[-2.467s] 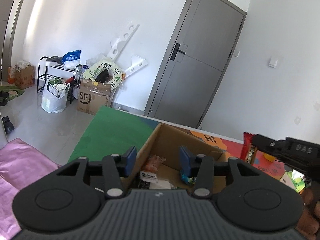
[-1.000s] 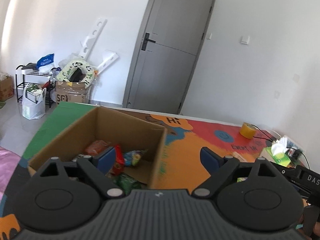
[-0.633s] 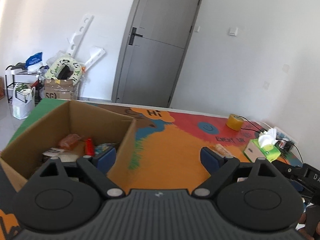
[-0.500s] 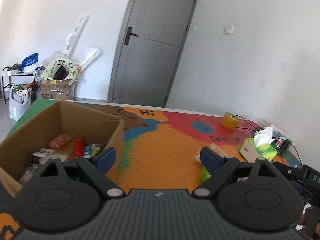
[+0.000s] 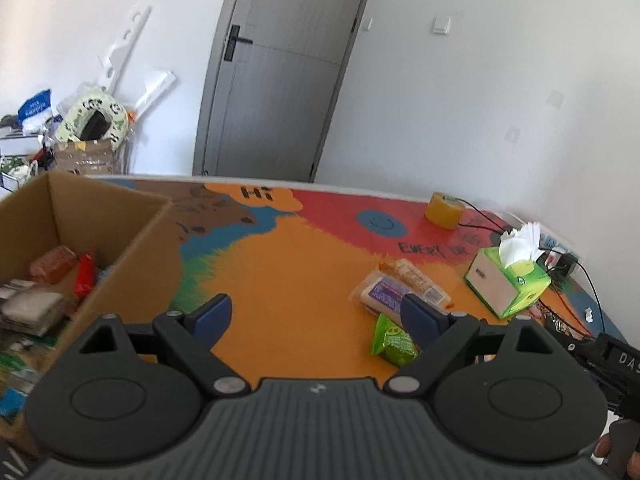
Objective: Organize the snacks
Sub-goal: 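Grasp the green bag with the left tool while the right tool grasps the clear-wrapped stick snack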
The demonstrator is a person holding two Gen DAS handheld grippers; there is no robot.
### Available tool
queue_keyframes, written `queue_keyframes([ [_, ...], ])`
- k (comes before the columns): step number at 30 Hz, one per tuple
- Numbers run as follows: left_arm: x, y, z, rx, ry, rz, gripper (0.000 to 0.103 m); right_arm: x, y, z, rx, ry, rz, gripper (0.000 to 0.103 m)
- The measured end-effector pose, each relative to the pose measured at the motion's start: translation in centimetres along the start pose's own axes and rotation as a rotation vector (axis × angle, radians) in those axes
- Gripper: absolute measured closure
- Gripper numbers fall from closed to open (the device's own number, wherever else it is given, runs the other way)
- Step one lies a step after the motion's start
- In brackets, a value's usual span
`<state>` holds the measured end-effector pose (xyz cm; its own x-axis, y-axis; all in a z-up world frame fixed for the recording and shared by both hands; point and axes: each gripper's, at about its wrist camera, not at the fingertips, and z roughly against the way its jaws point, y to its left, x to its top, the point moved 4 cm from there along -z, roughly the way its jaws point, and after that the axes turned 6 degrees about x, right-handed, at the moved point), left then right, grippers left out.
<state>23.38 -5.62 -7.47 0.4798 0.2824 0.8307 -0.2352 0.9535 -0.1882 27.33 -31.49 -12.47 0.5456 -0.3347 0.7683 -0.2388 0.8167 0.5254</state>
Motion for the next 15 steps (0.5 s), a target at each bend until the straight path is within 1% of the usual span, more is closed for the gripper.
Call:
queue_keyframes([
  [4, -0.4, -0.8, -1.4, -0.015, 0.027, -0.010, 0.013, -0.3, -0.7, -1.2, -0.015, 0.022, -0.007, 0.036],
  [6, -0.5, -1.2, -2.0, -0.023, 0.039, -0.015, 0.013, -0.5, -1.1, -1.7, -0.022, 0.033, -0.015, 0.039],
  [12, -0.7, -3.3, -4.2, -0.034, 0.062, -0.069, 0.013, -0.8, -1.8, -3.3, -0.046, 0.059, -0.022, 0.044],
  [15, -1.2, -4.5, -5.4, -0.054, 0.083, -0.087, 0.013, -0.8, -1.9, -4.2, -0.057, 0.072, -0.012, 0.048],
])
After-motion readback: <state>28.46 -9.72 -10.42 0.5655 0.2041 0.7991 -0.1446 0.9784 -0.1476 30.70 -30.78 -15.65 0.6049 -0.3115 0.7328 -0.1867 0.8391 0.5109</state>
